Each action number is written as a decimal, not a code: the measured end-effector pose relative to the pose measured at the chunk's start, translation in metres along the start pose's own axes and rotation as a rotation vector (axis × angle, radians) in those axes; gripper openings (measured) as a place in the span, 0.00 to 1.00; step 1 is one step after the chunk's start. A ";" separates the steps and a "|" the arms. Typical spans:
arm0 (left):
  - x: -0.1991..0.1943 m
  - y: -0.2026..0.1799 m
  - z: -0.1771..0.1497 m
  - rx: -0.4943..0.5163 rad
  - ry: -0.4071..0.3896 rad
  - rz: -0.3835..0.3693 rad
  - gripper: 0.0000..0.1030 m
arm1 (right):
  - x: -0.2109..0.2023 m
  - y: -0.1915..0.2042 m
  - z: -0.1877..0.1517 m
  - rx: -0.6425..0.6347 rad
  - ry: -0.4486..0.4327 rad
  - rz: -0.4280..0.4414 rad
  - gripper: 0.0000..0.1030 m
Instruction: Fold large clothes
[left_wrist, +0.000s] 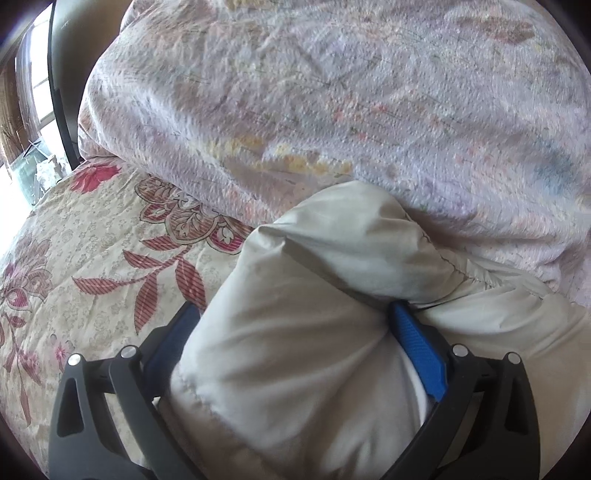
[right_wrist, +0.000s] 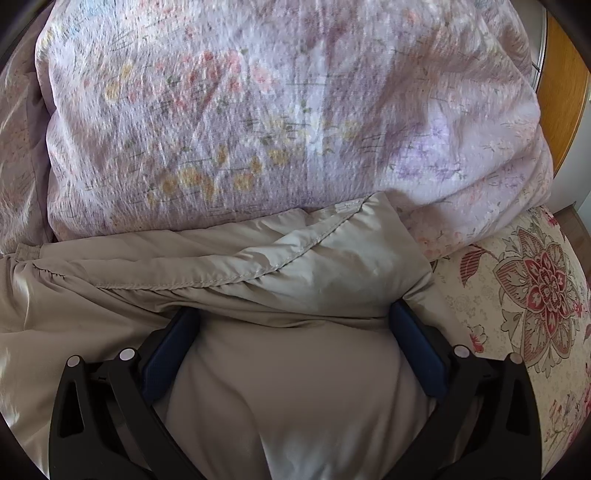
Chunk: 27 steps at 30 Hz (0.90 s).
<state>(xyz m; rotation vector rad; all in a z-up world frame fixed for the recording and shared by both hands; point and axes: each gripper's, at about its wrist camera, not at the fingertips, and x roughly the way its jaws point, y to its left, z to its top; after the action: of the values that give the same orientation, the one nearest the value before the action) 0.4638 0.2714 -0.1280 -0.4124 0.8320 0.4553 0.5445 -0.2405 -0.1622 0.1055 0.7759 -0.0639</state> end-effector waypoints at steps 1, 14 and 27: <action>-0.005 0.006 -0.002 -0.022 -0.012 -0.003 0.98 | -0.007 -0.003 -0.003 0.017 -0.018 -0.008 0.99; -0.132 0.155 -0.042 -0.197 -0.042 -0.095 0.98 | -0.149 -0.158 -0.100 0.554 -0.045 0.153 0.99; -0.141 0.117 -0.148 -0.437 0.162 -0.433 0.96 | -0.135 -0.118 -0.163 0.670 0.214 0.502 0.86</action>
<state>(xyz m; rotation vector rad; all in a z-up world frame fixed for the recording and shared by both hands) 0.2288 0.2607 -0.1275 -1.0215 0.7689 0.1963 0.3234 -0.3360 -0.1915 0.9507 0.8968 0.1706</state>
